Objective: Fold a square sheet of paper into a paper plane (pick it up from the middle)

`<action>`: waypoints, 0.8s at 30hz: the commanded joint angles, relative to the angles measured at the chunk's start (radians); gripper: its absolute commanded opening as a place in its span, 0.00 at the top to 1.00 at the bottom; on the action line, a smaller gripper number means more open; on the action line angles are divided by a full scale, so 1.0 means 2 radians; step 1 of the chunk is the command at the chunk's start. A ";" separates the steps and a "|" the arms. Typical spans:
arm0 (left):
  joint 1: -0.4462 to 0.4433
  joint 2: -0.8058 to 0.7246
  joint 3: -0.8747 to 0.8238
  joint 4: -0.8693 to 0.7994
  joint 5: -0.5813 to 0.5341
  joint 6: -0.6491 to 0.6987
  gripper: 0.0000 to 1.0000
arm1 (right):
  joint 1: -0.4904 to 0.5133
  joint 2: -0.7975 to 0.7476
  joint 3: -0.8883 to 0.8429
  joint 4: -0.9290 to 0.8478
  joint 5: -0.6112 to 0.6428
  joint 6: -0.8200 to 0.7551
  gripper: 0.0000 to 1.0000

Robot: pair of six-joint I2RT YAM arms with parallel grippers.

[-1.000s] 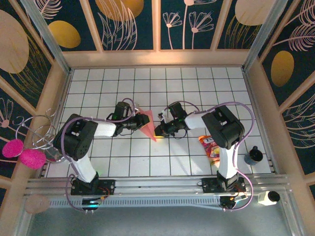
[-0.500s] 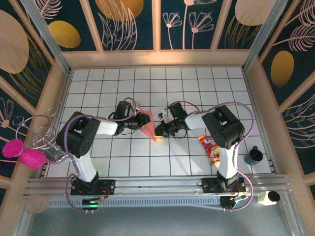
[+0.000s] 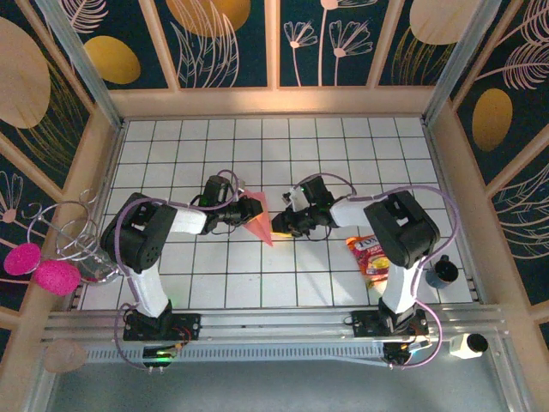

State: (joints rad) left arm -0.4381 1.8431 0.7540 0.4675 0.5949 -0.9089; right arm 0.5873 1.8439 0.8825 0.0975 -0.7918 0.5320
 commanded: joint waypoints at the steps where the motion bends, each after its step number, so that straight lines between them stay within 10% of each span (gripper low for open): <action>1: -0.002 0.006 0.010 -0.003 0.006 0.012 0.78 | -0.005 -0.038 -0.013 0.001 0.038 0.015 0.68; 24: -0.002 0.019 0.023 -0.022 0.007 0.015 0.78 | 0.046 0.014 0.019 0.039 0.080 0.034 0.87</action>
State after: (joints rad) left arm -0.4381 1.8637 0.7750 0.4404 0.5949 -0.9012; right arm 0.6769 1.8557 0.8917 0.1837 -0.6540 0.6090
